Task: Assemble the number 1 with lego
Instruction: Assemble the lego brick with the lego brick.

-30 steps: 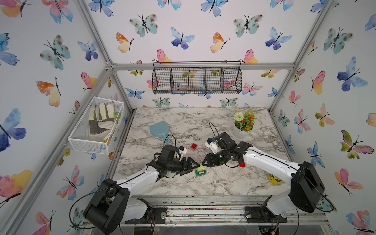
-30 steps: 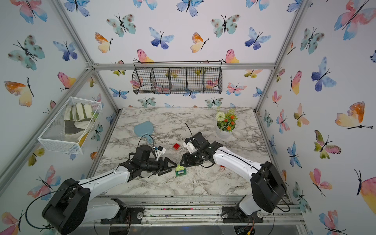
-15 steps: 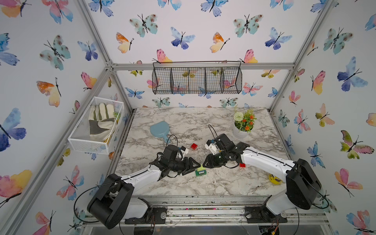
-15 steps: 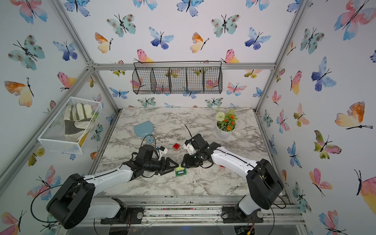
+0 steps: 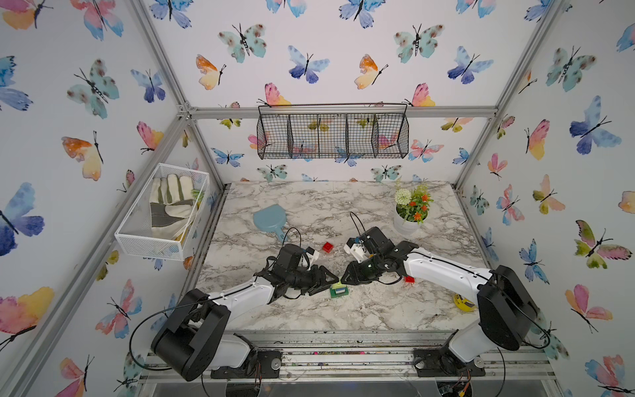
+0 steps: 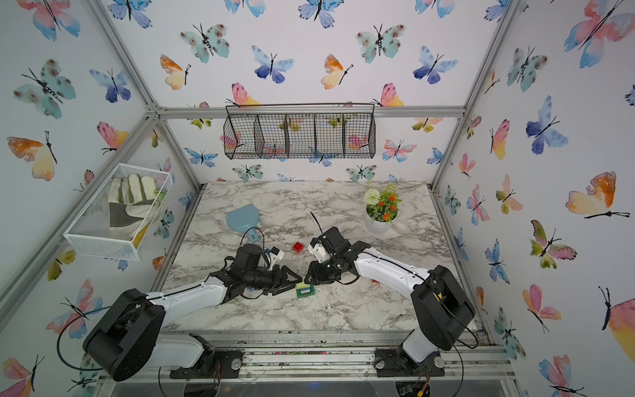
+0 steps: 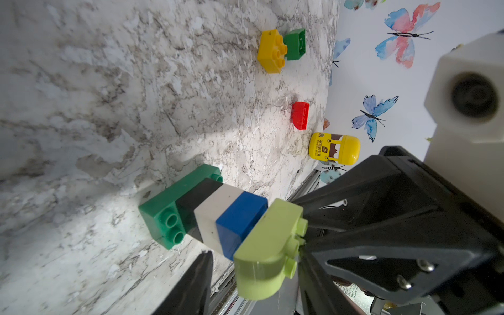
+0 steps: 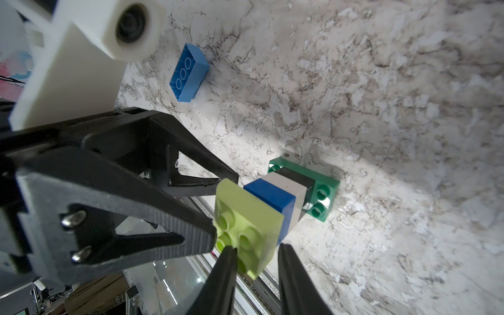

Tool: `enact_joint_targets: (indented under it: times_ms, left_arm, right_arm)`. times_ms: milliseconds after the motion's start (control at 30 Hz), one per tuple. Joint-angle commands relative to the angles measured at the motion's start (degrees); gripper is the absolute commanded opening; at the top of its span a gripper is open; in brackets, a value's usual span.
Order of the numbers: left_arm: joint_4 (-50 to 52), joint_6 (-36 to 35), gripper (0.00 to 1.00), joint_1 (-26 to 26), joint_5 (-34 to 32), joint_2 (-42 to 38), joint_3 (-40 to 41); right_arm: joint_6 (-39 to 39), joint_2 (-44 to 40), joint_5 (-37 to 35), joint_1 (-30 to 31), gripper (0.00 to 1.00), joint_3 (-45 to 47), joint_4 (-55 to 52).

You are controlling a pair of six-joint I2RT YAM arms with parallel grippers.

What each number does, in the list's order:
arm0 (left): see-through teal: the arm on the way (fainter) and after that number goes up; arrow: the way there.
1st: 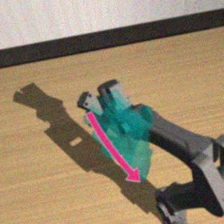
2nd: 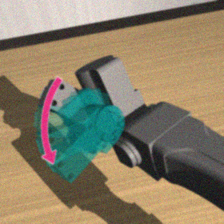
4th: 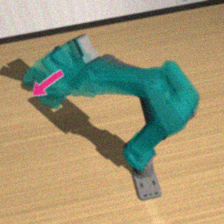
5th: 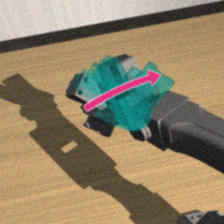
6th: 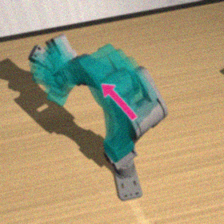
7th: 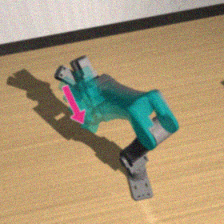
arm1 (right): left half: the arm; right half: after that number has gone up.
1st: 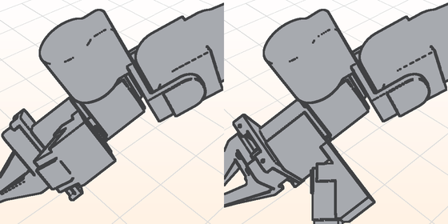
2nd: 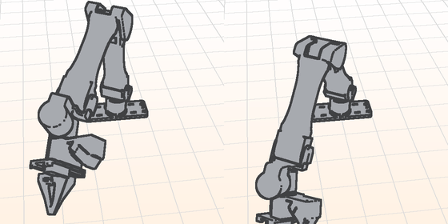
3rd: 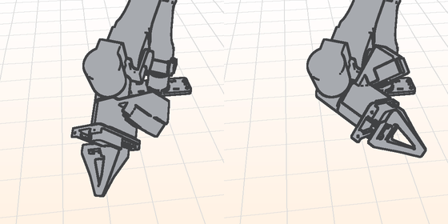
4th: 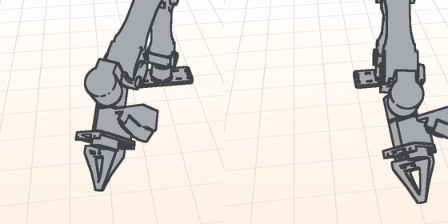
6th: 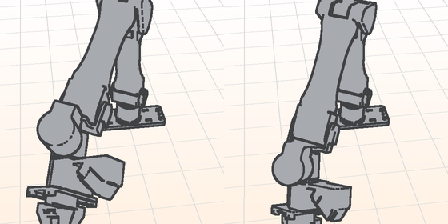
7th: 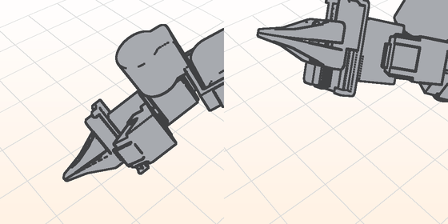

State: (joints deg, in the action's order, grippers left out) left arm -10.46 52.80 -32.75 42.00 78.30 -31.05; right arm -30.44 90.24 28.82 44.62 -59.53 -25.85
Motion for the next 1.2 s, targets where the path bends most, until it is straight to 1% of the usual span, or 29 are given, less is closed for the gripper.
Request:
enact_joint_targets:
  times_ms: [0,333,500,800,933,1100,1167]
  left_arm:
    - [-0.44,-0.41,0.52,-0.48,0.00,0.95,-0.79]
    - [4.17,-3.25,0.47,-0.73,-0.69,2.29,-1.65]
    - [7.82,-5.73,0.43,-0.82,-1.39,2.71,-2.41]
    - [7.24,-6.74,0.40,-0.83,0.67,1.69,-2.04]
    - [7.49,-6.76,0.40,-0.84,0.63,2.37,-1.79]
    - [11.11,-8.60,0.37,-0.91,-1.44,3.64,-2.20]
    - [11.87,-9.16,0.37,-0.92,-1.87,3.79,-2.22]
  right_arm:
    - [0.46,1.48,-0.67,0.30,0.30,0.49,-1.07]
    - [1.43,3.69,-3.27,0.78,0.25,0.07,-3.86]
    - [2.11,5.20,-6.24,1.94,0.24,-1.16,-6.20]
    - [3.63,4.60,-6.22,2.49,0.22,-0.65,-7.15]
    - [3.97,4.98,-7.96,2.57,0.22,-0.84,-7.99]
    - [4.50,6.68,-11.84,3.17,0.20,-0.95,-10.21]
    - [4.90,6.82,-12.27,3.36,0.20,-0.18,-10.30]
